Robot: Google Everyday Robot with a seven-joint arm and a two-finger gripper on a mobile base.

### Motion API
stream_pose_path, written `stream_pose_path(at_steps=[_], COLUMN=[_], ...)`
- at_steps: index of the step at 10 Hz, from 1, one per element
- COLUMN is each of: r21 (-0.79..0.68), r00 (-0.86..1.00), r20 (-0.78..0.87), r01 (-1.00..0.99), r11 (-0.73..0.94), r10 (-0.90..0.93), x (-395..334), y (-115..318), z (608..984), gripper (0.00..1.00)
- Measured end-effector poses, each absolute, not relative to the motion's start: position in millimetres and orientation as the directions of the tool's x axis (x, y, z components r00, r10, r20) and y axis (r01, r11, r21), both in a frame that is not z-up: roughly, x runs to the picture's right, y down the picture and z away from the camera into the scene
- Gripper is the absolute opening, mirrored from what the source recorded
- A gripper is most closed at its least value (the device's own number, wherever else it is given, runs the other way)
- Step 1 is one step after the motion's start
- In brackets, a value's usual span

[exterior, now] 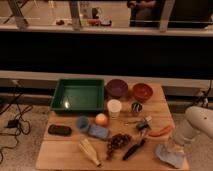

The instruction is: Place towel in table surface

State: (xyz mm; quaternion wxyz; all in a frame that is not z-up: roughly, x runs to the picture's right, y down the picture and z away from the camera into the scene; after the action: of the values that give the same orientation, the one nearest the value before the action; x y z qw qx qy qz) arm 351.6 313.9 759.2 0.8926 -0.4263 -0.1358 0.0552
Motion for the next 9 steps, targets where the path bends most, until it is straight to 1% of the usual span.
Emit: stream_pose_path(at_steps=[3, 4, 6, 7, 8, 9], r21=[-0.776, -0.776, -0.776, -0.776, -0.776, -0.776], r00=[0.957, 0.957, 0.957, 0.957, 0.957, 0.957], r20=[0.195, 0.195, 0.195, 0.195, 0.195, 0.195], r01=[0.017, 0.017, 0.017, 0.017, 0.017, 0.017], r11=[0.63, 0.631, 0.631, 0.631, 0.631, 0.631], r10=[0.215, 0.215, 0.215, 0.215, 0.215, 0.215], x=[351.7, 351.7, 351.7, 351.7, 351.7, 351.7], y=[314.1, 314.0, 314.0, 314.0, 314.1, 314.1], z=[759.1, 759.1, 759.1, 759.1, 759.1, 759.0], gripper=[0.0, 0.04, 0.24, 0.32, 0.44, 0.52])
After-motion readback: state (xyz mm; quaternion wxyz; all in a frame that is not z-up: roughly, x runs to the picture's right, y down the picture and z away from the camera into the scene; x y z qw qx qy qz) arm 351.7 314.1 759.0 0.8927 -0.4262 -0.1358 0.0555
